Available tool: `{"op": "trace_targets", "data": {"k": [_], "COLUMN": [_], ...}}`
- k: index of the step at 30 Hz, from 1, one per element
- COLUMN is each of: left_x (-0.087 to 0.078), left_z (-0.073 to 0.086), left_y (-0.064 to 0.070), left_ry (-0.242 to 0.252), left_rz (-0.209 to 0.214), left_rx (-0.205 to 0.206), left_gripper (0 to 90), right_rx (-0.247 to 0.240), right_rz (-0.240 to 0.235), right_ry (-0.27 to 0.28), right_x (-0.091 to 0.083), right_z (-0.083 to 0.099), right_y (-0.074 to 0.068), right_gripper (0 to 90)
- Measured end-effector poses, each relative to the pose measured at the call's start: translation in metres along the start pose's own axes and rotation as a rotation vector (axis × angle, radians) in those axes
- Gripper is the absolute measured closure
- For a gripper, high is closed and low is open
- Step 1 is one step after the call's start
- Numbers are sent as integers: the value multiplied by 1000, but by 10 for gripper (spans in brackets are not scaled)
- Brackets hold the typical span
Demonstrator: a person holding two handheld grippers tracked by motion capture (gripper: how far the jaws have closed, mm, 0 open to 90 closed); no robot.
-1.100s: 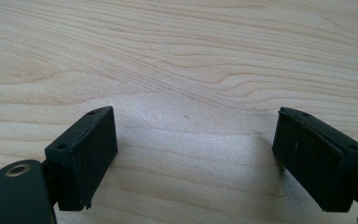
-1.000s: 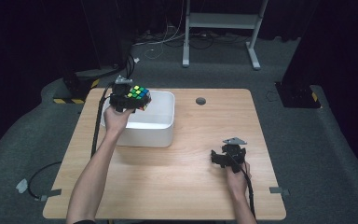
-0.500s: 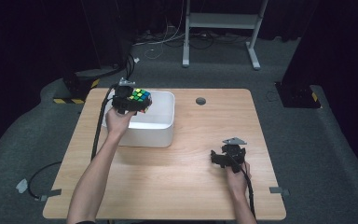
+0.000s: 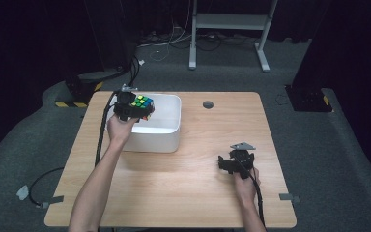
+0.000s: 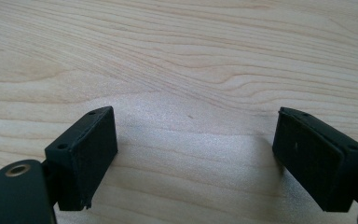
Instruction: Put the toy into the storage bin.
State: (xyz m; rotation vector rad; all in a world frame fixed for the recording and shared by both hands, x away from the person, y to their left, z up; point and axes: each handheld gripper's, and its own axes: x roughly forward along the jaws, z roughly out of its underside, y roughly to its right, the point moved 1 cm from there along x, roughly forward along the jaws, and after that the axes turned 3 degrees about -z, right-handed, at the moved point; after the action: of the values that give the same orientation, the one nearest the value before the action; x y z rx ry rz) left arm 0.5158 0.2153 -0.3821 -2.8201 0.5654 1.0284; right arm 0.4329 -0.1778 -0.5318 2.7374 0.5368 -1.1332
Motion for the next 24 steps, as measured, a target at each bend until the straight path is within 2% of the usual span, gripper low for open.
{"op": "trace_targets", "data": {"k": [3,8,10,12,15,21,24], "left_x": [-1,3,-1,-6,-10,-8,-9], "left_z": [1,6,6,5,7,14,16], "left_y": [1,2,4,7,8,4,4], "left_ry": [-3,-12,-1,3,8,-1,2], "left_rz": [-6,-3,-9,-19,-20,-18,-17], "left_rx": [12,3,3,25,37,14,15], "left_gripper": [336,336,336,336,336,336,336], "right_rx": [0,0,0,-1,0,-1,-1], "right_rz": [0,0,0,0,0,-1,-1], "right_ry": [0,0,0,0,0,0,0], "right_x": [0,0,0,0,0,0,0], "right_z": [0,0,0,0,0,0,0], "right_y": [0,0,0,0,0,0,0], "right_gripper": [139,139,139,139,139,138,139]}}
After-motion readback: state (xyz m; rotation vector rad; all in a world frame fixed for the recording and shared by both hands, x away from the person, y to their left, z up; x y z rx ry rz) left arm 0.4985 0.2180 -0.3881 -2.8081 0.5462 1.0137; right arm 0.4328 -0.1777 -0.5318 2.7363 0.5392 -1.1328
